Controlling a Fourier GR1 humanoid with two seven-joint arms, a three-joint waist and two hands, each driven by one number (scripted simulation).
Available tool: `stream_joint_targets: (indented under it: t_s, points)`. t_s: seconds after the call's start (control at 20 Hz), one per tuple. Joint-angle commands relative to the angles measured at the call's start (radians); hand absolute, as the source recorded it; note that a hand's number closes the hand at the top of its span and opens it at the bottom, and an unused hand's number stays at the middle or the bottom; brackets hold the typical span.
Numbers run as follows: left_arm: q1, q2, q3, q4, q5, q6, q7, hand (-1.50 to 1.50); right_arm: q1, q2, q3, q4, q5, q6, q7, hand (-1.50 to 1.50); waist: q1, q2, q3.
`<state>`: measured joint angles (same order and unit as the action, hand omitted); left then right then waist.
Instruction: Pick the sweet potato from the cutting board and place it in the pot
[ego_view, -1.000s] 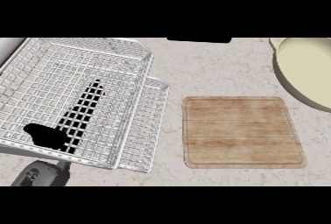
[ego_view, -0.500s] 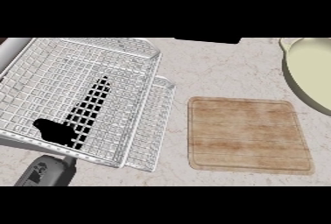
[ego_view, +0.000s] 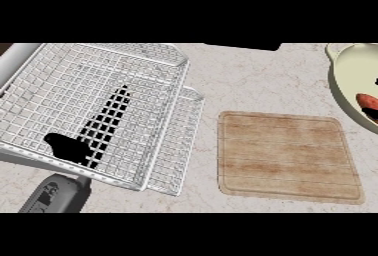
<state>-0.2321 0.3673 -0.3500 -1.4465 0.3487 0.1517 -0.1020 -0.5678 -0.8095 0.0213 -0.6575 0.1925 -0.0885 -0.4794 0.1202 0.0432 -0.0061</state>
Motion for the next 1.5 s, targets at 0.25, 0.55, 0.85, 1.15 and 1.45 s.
stream_joint_targets:
  t_s: [0.25,0.55,0.85,1.15,1.45]
  points:
    - [-0.038,0.029,0.156,0.010,0.032,0.117,0.054,0.00,-0.126,0.065,-0.107,0.156,-0.170,0.277,-0.118,-1.50,-0.018,-0.019,0.015]
    - [-0.034,0.039,0.163,-0.006,0.029,0.116,0.058,0.00,-0.173,0.034,-0.221,0.277,-0.281,0.396,-0.128,-1.50,-0.018,-0.015,0.017]
    - [0.007,0.036,0.160,0.006,0.020,0.116,0.030,0.00,-0.164,-0.082,-0.272,0.369,-0.314,0.544,-0.156,-1.50,-0.034,-0.012,0.017]
    - [0.011,0.026,0.145,-0.006,0.011,0.110,0.018,0.00,-0.165,-0.176,-0.292,0.415,-0.325,0.666,-0.171,-1.50,-0.027,-0.006,0.021]
    - [-0.004,0.041,0.171,-0.008,0.028,0.094,0.021,0.00,-0.127,-0.194,-0.285,0.422,-0.314,0.701,-0.195,-1.50,-0.032,-0.007,0.023]
